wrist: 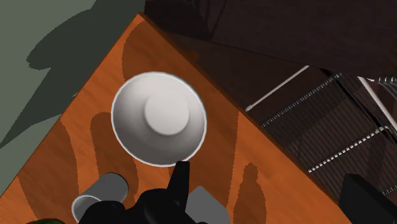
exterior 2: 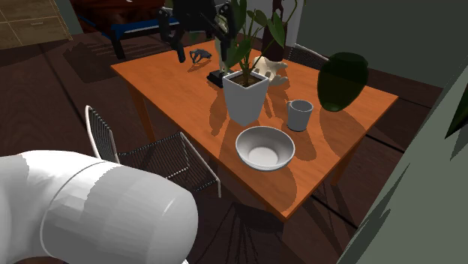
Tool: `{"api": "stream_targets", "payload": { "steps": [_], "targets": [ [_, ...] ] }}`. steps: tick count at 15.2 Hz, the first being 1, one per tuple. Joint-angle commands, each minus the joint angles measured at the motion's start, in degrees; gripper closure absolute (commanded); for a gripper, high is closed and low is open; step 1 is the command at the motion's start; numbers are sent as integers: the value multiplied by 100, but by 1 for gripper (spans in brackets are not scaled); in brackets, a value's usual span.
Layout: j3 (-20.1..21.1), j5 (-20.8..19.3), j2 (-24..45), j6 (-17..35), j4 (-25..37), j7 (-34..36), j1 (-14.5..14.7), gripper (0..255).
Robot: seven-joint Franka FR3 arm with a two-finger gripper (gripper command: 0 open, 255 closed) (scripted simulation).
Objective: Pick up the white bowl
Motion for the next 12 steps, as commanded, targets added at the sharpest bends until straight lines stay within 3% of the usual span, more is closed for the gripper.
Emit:
{"api": "stream_targets", "payload": {
  "steps": [1,12],
  "targets": [
    [0,0,0,0,0,0,0,0],
    [-199,-305,1113,2529,-1294,-34,-201,0]
  ]
}}
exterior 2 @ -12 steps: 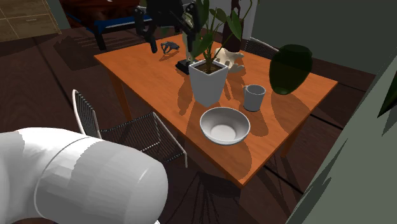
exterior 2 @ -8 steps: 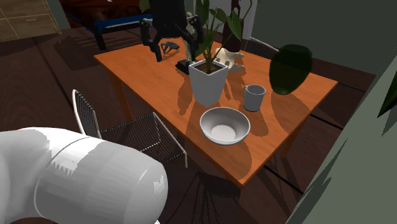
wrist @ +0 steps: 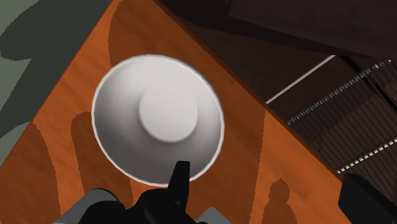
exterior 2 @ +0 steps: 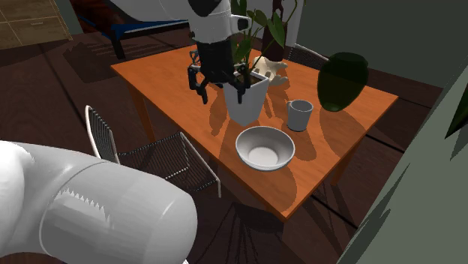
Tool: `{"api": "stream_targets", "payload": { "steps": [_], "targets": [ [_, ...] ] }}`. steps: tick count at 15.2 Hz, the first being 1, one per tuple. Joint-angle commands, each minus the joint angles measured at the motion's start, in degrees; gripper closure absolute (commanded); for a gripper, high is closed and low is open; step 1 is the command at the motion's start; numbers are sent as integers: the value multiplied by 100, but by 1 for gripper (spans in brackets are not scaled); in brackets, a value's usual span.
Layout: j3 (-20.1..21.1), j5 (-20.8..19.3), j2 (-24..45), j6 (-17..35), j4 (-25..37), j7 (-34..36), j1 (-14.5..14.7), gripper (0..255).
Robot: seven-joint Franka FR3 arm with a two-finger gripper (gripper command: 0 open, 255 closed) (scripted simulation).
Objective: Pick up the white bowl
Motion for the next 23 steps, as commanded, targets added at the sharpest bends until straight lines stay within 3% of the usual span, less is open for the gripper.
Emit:
{"api": "stream_targets", "payload": {
  "steps": [1,9,19,20,23],
  "targets": [
    [-28,-64,375,525,-109,15,-45,0],
    [-133,-429,2106,2513,-274,132,-296,0],
    [-123,-685,2909,3409,-364,352,-395,0],
    [-122,-681,2910,3400,-355,351,-393,255],
    [-126,-685,2919,3410,-355,347,-397,255]
  ]
}}
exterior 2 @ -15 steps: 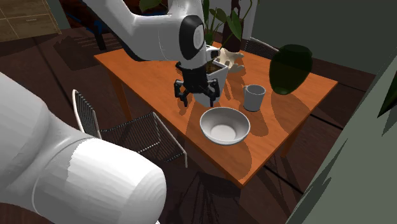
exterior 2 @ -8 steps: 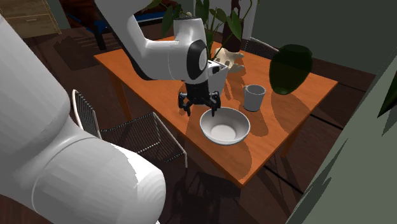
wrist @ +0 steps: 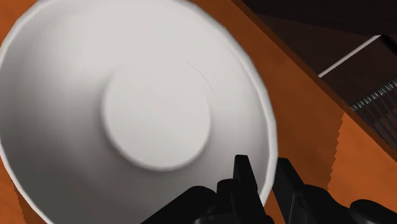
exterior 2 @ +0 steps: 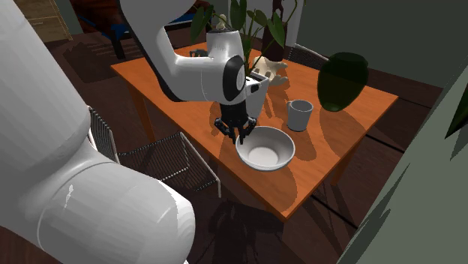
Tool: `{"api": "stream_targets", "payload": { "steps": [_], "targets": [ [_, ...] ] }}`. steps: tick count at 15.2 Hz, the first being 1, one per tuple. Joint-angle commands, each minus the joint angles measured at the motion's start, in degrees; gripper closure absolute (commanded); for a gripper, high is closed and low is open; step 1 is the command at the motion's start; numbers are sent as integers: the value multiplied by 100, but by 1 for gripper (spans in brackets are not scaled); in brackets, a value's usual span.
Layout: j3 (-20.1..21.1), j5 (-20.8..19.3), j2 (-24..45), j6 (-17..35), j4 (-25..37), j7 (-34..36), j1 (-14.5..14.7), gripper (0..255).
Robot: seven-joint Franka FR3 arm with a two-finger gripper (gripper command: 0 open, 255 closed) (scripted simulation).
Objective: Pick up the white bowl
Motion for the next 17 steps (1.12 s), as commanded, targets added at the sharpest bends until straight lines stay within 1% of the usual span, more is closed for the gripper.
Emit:
{"api": "stream_targets", "payload": {
  "steps": [1,6,17],
  "targets": [
    [0,-1,4,3,-1,1,-1,255],
    [3,-2,-5,1,-10,7,1,255],
    [-16,281,-895,-1065,175,-260,99,255]
  ]
}}
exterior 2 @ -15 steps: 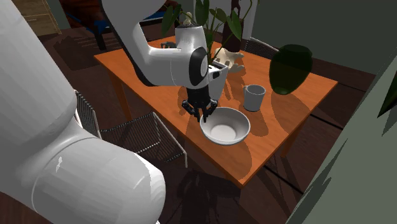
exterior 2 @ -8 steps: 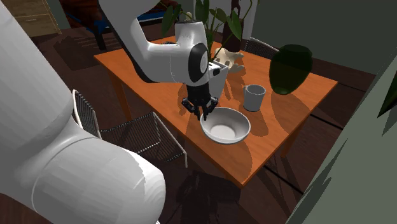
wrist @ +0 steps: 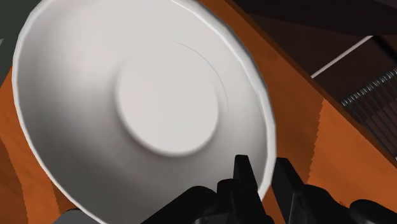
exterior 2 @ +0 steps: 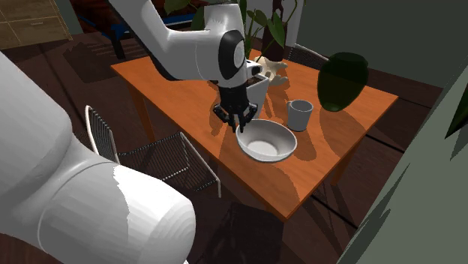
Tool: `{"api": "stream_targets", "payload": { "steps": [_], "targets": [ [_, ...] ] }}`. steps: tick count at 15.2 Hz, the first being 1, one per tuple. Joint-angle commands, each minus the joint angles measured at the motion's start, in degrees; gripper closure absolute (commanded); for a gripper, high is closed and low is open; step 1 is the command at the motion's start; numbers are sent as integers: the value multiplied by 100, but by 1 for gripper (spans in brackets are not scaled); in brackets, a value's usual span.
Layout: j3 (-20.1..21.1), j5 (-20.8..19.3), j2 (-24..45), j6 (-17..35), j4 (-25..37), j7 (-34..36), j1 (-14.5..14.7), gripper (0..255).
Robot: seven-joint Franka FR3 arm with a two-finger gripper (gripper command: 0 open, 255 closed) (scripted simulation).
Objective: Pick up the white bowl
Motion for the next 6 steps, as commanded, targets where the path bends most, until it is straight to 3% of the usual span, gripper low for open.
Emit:
{"api": "stream_targets", "payload": {
  "steps": [1,6],
  "targets": [
    [-5,41,-174,-221,48,-45,16,255],
    [-9,89,-384,-522,141,-95,36,255]
  ]
}}
